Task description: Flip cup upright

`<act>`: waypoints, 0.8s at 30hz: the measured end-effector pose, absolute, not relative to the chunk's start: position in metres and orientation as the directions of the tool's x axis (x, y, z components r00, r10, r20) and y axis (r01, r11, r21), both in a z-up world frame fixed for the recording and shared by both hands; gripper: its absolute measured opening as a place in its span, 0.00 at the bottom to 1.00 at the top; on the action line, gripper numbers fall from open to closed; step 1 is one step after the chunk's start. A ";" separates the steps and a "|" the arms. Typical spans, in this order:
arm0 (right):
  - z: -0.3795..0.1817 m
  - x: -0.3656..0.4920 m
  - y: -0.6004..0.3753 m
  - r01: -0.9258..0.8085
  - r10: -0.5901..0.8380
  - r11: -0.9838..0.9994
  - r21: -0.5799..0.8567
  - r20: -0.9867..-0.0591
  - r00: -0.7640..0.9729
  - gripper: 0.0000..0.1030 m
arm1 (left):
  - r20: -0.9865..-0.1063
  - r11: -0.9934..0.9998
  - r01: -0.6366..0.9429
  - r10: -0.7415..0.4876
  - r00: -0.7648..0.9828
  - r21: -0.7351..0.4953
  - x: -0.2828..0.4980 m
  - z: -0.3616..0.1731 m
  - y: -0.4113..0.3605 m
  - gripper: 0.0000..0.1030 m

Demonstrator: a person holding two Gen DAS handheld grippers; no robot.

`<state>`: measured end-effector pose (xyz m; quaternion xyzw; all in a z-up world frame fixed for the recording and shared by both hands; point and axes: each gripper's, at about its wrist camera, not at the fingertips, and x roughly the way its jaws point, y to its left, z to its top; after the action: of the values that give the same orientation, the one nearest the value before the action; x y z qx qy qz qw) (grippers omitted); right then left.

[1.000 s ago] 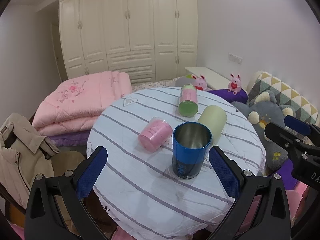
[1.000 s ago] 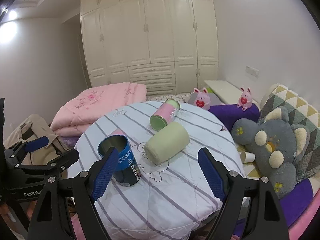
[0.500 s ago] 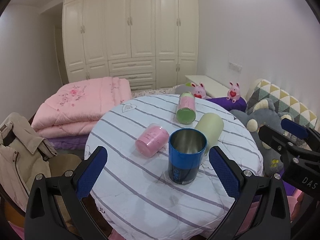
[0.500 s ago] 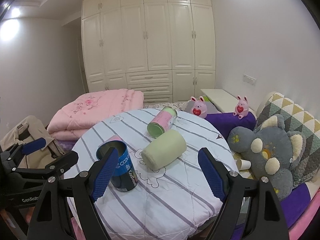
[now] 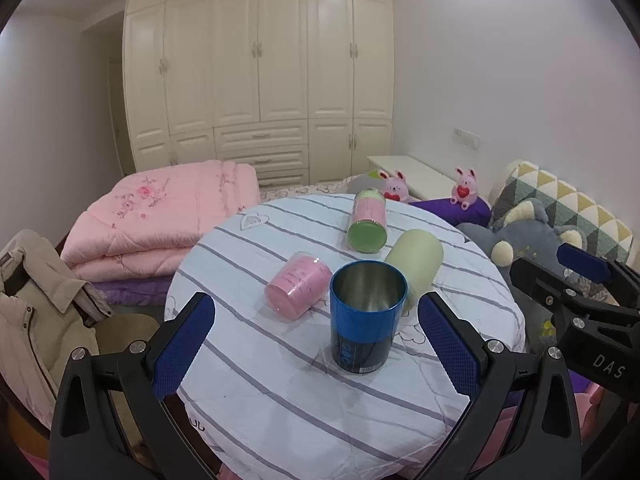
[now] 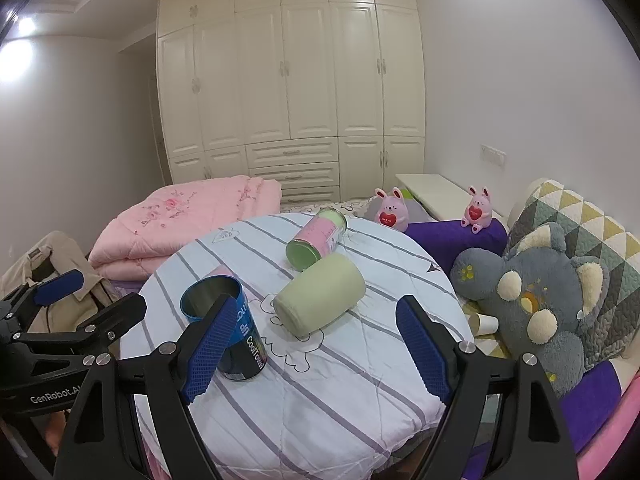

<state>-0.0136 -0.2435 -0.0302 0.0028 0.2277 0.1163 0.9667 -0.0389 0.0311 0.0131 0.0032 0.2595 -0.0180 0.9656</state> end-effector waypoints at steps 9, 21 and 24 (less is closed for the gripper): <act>-0.031 -0.011 -0.245 -0.225 0.228 0.972 0.061 -0.444 0.866 0.80 | -0.498 0.999 0.032 -0.021 0.867 0.012 -0.039 0.012 0.030 1.00; -0.036 -0.009 -0.244 -0.226 0.231 0.972 0.066 -0.455 0.860 0.80 | -0.496 0.999 0.034 -0.024 0.868 0.012 -0.039 0.011 0.029 1.00; -0.037 -0.008 -0.244 -0.227 0.231 0.972 0.065 -0.462 0.856 0.80 | -0.503 0.999 0.036 -0.027 0.864 0.008 -0.038 0.010 0.030 1.00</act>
<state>-0.0076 -0.2436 -0.0374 0.0043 0.2403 0.1187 0.9634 -0.0378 0.0301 0.0102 0.0086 0.2601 -0.0164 0.9654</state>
